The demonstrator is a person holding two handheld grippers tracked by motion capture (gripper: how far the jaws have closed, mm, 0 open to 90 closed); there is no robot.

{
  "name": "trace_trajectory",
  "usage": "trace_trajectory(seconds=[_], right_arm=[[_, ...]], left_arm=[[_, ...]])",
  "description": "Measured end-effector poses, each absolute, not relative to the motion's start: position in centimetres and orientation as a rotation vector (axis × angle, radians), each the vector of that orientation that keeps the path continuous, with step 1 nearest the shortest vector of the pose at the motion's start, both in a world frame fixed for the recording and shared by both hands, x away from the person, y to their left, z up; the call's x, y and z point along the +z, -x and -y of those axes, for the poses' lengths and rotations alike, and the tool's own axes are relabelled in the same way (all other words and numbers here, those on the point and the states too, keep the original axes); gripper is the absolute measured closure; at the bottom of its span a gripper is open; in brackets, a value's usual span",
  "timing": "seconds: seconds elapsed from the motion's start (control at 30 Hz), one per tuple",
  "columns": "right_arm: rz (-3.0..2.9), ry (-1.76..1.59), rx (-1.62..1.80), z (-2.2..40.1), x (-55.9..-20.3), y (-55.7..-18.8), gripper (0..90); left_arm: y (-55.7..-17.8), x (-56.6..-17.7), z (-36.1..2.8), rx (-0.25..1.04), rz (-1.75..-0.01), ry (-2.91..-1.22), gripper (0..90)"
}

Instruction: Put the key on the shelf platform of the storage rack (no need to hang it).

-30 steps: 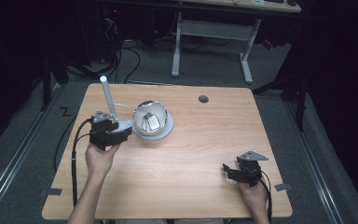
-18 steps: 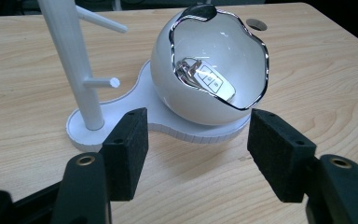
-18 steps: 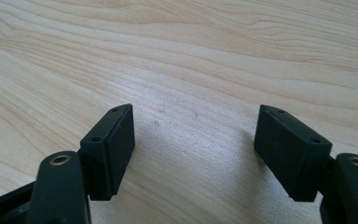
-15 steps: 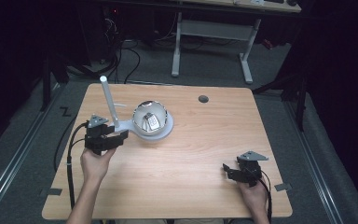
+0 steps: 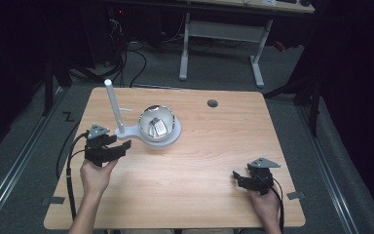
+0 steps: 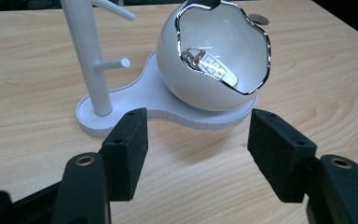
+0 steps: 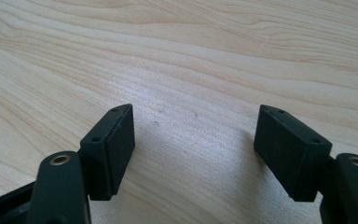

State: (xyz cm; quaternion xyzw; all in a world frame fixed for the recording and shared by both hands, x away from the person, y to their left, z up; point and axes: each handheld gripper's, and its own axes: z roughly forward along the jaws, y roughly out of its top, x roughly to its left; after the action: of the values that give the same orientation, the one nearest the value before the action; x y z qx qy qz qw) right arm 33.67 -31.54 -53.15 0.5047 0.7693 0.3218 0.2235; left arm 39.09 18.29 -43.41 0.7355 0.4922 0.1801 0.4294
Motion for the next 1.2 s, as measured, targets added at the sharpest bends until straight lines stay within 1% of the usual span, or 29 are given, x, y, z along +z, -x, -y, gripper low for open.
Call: trace_trajectory(seconds=[0.13,1.2], right_arm=[[-2.124,-1.393,0.888,31.5,-53.1,-33.7,29.4],[-2.122,-1.397,0.888,31.5,-53.1,-33.7,29.4]], left_arm=[[-38.9,-43.8,-18.3,0.46,-1.227,-1.86,38.4],[-37.0,-46.3,-18.7,0.424,-1.226,-1.846,36.6]])
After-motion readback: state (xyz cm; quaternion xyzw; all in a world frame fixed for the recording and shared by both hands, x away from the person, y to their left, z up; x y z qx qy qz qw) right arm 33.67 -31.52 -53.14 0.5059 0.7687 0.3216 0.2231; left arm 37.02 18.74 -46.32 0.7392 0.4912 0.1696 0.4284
